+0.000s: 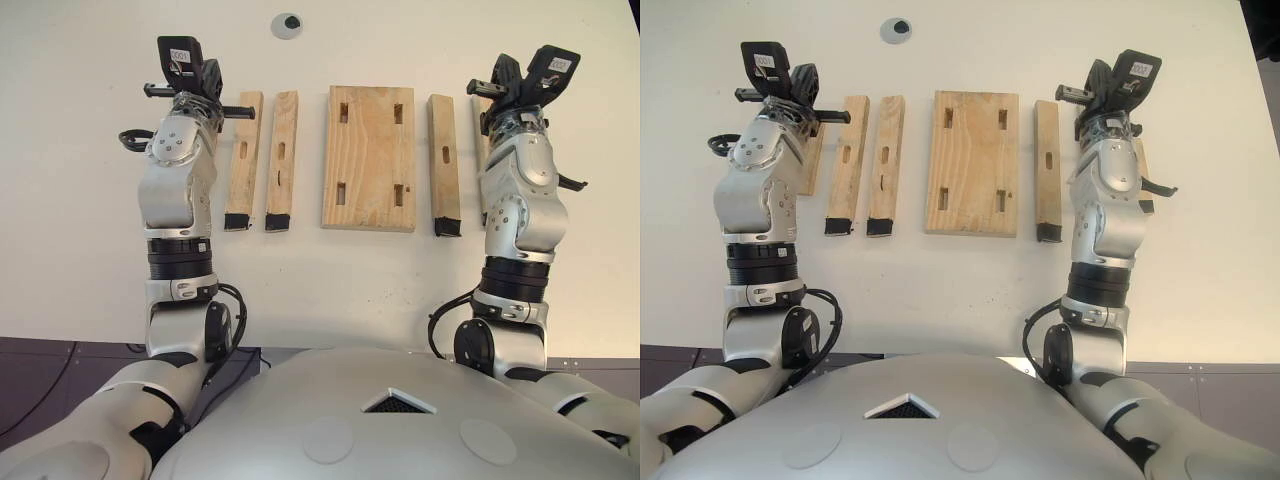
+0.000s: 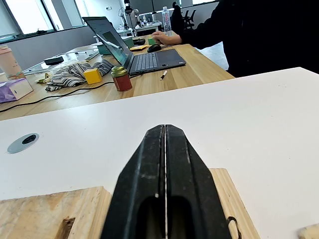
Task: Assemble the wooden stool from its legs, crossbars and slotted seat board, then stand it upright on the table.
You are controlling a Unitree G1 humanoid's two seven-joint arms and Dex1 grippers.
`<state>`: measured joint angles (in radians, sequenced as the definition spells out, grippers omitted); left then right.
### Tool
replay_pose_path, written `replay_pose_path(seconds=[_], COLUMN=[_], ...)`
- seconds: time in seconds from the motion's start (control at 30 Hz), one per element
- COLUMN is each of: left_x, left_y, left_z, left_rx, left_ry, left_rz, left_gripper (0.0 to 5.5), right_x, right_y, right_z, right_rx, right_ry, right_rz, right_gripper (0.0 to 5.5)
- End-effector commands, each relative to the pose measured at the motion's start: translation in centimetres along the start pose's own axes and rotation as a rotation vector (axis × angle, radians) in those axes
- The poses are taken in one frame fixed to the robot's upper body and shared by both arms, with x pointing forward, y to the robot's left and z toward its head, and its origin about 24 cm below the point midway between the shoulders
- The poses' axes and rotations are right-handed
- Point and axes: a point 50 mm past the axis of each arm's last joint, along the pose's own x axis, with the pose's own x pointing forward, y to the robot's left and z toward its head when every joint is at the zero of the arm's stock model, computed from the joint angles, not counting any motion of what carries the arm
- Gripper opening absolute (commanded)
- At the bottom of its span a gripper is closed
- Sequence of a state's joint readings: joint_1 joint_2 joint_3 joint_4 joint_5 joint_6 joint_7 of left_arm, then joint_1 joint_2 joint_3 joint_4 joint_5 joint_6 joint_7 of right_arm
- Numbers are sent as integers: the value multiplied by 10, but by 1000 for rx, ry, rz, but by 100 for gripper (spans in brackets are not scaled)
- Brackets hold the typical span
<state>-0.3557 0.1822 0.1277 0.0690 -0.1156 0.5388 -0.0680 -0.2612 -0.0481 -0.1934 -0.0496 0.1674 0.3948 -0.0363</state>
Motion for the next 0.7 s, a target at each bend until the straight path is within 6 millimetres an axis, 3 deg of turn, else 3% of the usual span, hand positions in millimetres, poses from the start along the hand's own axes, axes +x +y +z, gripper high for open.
replay_pose_path(seconds=[0.03,0.5,0.7], left_x=[1,-2,-7], left_y=[1,2,12], left_z=[-2,-8,-15], left_rx=[8,13,43], left_ry=[20,41,78], left_rz=[-7,-5,3], left_gripper=[2,2,2], right_x=[0,0,-3], right_y=[4,3,4], right_z=[2,3,-2], right_rx=[18,12,17], right_ry=[-15,-22,-3], right_rz=[2,-2,-5], right_gripper=[0,0,0])
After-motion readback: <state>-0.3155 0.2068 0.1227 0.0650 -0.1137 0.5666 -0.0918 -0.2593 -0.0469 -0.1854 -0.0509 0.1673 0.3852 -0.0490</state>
